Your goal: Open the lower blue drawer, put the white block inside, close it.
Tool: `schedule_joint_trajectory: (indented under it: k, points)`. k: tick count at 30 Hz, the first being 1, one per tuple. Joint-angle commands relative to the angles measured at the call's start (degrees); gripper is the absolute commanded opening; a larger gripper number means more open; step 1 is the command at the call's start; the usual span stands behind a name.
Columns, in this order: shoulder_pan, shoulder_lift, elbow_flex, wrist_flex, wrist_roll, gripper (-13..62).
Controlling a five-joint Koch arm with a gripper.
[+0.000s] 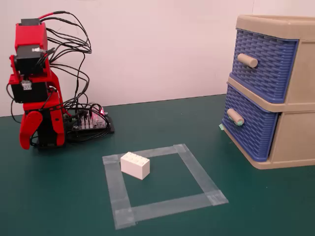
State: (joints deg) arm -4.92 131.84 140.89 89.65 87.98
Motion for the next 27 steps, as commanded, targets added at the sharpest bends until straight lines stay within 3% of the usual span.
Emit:
schedule_joint_trajectory:
  k: [1,12,19,22,27]
  points:
    - [-0.09,2.81,1.58,5.01,0.26,34.0]
    - [0.18,2.81,0.26,4.66,0.44,34.4]
    - [-0.44,1.41,-17.67,4.92,3.08,33.9]
    - [-6.77,-2.37,-25.14,1.41,14.15,33.7]
    - [-40.34,-8.61,-31.99,-17.75,50.89,33.8]
